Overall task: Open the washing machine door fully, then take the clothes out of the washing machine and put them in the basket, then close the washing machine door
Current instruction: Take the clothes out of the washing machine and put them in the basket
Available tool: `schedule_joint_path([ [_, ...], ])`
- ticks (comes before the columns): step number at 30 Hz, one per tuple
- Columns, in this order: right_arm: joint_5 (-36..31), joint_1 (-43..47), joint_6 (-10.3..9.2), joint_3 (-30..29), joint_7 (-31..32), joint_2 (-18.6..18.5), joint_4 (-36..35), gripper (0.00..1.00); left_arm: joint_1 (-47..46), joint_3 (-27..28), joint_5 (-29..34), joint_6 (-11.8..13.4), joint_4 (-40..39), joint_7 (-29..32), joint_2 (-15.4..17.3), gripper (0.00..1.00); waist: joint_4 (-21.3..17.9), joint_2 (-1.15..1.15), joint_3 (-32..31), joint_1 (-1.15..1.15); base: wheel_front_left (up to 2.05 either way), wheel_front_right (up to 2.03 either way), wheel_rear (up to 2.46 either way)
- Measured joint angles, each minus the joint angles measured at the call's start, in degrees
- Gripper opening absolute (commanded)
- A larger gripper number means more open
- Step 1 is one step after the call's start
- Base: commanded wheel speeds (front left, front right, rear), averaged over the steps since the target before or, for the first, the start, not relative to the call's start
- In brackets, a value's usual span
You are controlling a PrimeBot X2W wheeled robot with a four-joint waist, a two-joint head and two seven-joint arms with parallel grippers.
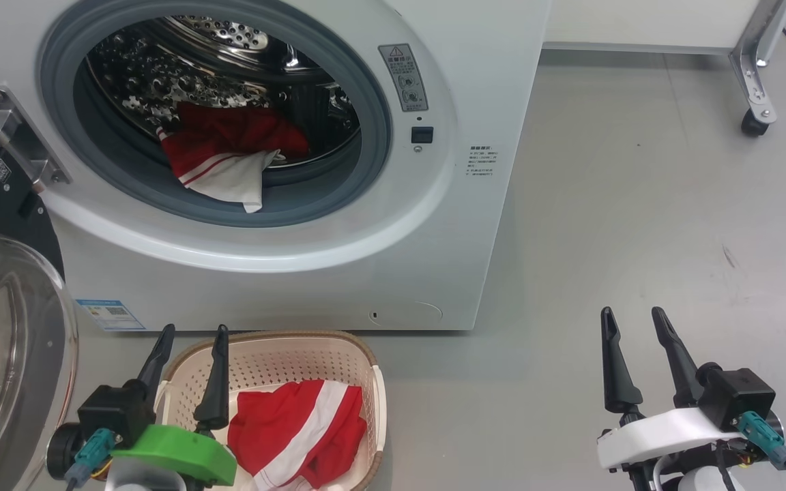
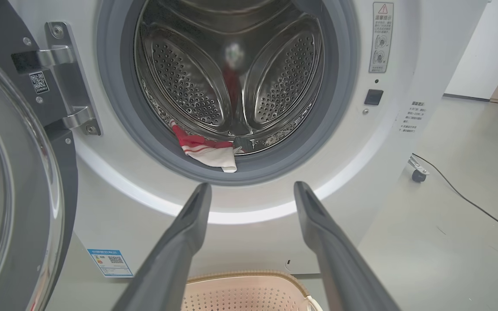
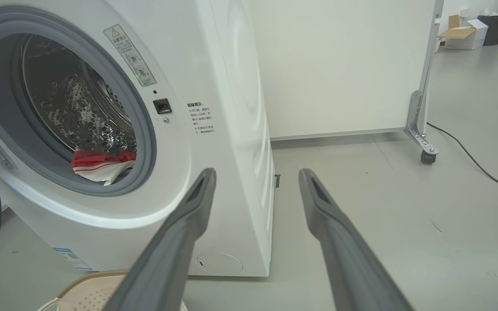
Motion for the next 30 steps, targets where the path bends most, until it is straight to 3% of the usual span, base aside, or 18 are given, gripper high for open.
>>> schedule_joint_path([
  [13,-0.52,-0.34,0.09,1.71,0.0,0.12,-1.14,1.0,-2.21,-0.13,2.36,0.11,-0.51,0.22,1.96,1.0,-1.2,0.0,5.26,0.0,0.0,0.0,0.0],
  [30,-0.62,-5.87,0.66,5.92,0.01,0.47,-1.66,1.0,-20.38,1.57,4.6,1.05,1.3,10.96,6.48,1.0,-6.29,0.0,15.52,0.01,0.0,0.0,0.0],
])
